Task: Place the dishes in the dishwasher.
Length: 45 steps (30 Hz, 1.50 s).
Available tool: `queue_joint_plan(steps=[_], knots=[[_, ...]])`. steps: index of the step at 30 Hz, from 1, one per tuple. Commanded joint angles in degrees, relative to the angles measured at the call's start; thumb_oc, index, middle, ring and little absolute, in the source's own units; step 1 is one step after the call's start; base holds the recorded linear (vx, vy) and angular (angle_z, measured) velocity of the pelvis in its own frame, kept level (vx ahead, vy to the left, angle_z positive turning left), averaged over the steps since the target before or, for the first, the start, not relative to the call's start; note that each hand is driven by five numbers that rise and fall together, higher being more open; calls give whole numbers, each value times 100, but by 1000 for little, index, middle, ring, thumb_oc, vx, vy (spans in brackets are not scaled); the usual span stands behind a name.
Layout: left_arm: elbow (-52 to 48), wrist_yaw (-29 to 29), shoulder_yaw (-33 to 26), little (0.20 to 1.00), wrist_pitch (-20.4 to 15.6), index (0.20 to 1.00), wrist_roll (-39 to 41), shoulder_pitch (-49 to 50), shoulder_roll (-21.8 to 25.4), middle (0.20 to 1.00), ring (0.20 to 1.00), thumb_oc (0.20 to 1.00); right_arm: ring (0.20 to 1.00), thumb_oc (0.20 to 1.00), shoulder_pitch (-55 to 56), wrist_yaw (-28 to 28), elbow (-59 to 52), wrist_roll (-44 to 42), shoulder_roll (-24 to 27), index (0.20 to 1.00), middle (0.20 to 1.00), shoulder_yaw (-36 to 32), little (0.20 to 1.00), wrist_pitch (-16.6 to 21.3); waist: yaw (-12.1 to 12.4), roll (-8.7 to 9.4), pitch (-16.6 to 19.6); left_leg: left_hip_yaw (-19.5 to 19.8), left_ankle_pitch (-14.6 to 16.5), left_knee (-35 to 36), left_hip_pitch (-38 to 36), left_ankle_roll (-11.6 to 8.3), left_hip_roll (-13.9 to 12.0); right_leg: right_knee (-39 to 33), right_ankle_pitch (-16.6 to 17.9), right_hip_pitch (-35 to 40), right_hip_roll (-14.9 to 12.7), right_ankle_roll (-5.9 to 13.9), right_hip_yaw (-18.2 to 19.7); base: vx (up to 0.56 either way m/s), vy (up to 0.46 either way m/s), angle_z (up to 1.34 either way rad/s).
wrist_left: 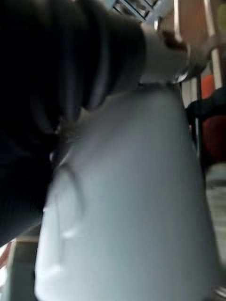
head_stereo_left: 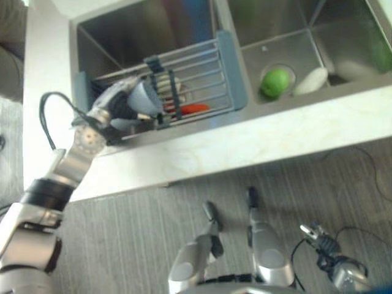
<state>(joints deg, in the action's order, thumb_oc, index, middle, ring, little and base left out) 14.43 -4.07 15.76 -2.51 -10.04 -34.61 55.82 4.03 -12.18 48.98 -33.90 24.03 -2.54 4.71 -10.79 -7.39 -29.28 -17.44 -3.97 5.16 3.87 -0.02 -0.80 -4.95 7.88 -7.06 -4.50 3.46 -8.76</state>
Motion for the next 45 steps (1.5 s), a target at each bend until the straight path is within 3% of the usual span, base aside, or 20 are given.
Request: queue_joint_plan(steps=[1,11,17,21,22,23,24,35,38,41,43,45], knots=[[146,-401,9,1000,109,1000,78,-82,355,1000,1000,1000,1000,1000,165,35,-39,-174,165,1000,1000,104,1000,131,-40,131,308,85,307,-413,227,-205,114,854,-702,-253,-310,546,-234,0,0,0],[-129,-608,-280,1000,166,1000,214,279,604,1000,1000,1000,1000,1000,97,-21,63,-213,241,1000,1000,44,1000,225,70,21,262,99,324,-482,258,-187,132,951,-750,-267,-383,538,-336,16,13,6],[-1,-673,-383,1000,491,1000,-64,548,502,1000,1000,1000,1000,1000,80,19,2,-243,272,1000,1000,46,1000,238,89,2,235,129,326,-496,303,-172,144,1003,-768,-330,-396,533,-350,0,0,0],[277,-541,-279,1000,275,1000,-19,494,484,1000,1000,1000,1000,1000,55,12,-56,-270,295,1000,1000,72,1000,261,55,26,193,108,322,-535,360,-167,127,1077,-775,-424,-395,526,-317,0,0,0],[312,-471,-246,768,212,768,-26,443,473,768,768,768,1000,1000,46,7,-58,-285,294,1000,1000,88,1000,274,48,40,179,98,321,-544,377,-164,119,1095,-773,-453,-396,525,-315,0,0,0],[326,-364,-224,291,141,291,-98,405,442,291,291,291,1000,1000,36,7,-59,-295,283,1000,1000,94,1000,286,43,54,167,92,323,-547,391,-159,114,1110,-772,-478,-393,525,-312,0,0,0],[334,-313,-199,200,94,200,-142,358,436,200,200,200,1000,1000,29,9,-71,-298,277,1000,1000,104,1000,281,36,68,162,91,323,-550,404,-157,113,1116,-769,-495,-389,525,-304,0,0,0],[383,-28,253,200,-46,200,-666,-248,282,200,200,200,1000,1000,-60,58,-141,-371,151,1000,1000,258,1000,309,-20,234,56,49,332,-631,568,-125,71,1240,-729,-720,-373,547,-248,-1,-7,0],[343,345,290,200,-344,200,-726,-297,214,200,200,200,1000,1000,-63,57,-92,-384,103,1000,1000,270,1000,347,-27,257,32,47,340,-626,567,-116,70,1254,-731,-735,-371,548,-240,0,0,0],[279,961,182,200,-683,200,-772,-290,216,200,200,200,1000,1000,-40,13,-31,-376,63,1000,1000,278,1000,416,-22,289,40,64,363,-612,529,-116,78,1262,-770,-696,-368,548,-244,0,0,0],[161,2020,-33,200,-1109,200,-640,-288,268,200,200,200,1000,1000,23,-10,42,-374,-19,1000,1000,304,1000,518,-6,307,86,73,380,-589,481,-119,75,1250,-800,-646,-364,534,-251,0,0,0],[56,2498,-198,200,-1396,200,-660,-249,309,200,200,200,1000,1000,75,8,58,-359,-72,1000,1000,321,1000,566,14,308,132,85,387,-572,443,-127,77,1222,-813,-591,-359,524,-261,0,0,0]])
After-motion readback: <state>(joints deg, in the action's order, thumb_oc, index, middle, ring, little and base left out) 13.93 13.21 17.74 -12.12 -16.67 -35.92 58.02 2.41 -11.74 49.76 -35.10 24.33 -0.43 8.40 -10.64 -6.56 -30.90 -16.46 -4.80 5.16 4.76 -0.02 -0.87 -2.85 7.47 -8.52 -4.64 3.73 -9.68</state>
